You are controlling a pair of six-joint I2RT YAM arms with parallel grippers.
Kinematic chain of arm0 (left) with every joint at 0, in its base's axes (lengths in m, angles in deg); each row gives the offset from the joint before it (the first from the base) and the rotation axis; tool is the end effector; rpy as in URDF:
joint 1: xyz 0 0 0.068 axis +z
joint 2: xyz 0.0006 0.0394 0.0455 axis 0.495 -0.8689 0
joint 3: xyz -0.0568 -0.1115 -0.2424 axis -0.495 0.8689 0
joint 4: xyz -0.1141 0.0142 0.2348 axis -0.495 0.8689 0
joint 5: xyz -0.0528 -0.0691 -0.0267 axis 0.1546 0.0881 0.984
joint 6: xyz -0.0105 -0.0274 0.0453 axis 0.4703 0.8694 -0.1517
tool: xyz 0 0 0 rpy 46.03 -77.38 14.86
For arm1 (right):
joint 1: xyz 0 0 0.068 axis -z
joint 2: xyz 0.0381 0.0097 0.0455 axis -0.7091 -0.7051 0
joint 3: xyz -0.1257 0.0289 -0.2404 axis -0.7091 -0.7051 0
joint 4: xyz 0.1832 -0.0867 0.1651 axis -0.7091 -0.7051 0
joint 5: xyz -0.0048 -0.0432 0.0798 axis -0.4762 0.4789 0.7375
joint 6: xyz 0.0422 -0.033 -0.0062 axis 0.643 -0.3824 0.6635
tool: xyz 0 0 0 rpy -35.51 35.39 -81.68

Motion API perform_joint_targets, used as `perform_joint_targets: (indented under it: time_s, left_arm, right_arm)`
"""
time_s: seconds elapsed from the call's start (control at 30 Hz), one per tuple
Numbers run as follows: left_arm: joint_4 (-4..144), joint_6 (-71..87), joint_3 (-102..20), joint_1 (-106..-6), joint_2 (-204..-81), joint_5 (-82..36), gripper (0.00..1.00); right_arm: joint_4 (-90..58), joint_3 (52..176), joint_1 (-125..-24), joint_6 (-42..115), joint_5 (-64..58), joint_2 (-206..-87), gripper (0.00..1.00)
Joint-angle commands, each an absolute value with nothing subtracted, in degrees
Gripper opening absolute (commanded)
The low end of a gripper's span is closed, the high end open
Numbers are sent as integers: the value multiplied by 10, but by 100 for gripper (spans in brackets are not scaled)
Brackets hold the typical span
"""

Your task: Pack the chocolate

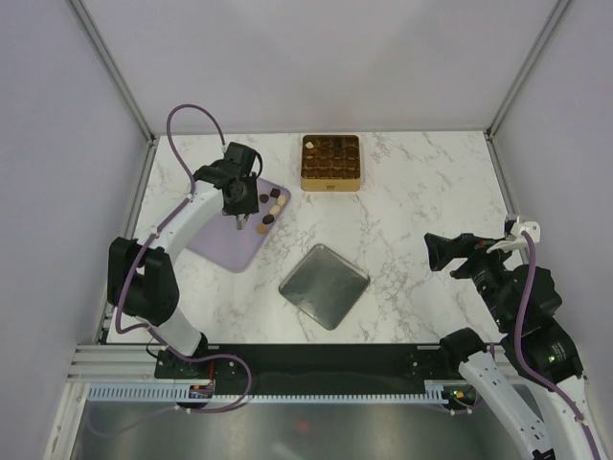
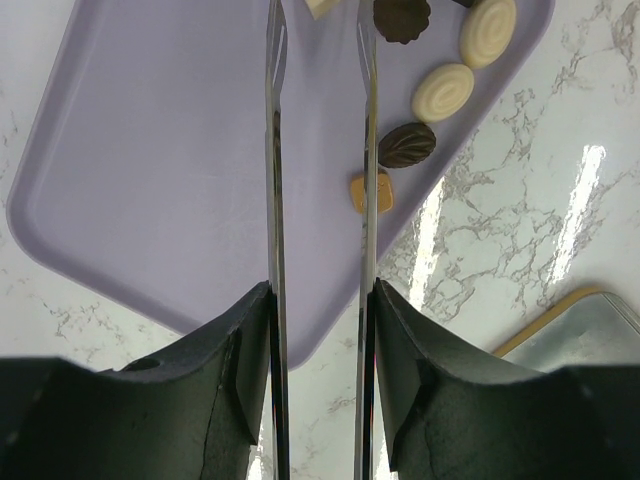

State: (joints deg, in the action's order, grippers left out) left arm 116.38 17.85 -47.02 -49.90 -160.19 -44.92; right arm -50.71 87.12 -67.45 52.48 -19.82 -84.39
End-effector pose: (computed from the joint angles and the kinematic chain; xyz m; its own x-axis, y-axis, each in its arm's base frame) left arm 0.3247 -0.1108 0.2753 -0.8375 -0.0731 -0.5415 -0.0876 0.9962 0.0012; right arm 0.0589 0.0181 0.3621 -0.1707 0.3451 -0.9229 -0.1765 0.9108 0.3732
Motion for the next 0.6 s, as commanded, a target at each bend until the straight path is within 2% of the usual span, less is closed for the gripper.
perform_joint_targets:
  time_s: [0.0, 0.57]
  left_arm:
    - [1144, 190, -483, -489, -1612, -445, 50]
    - [1122, 169, -502, -475, -1656, -399, 46]
  right_arm:
    - [-503, 886, -677, 523, -200, -844, 94]
    - [-502, 879, -677, 517, -210, -837, 94]
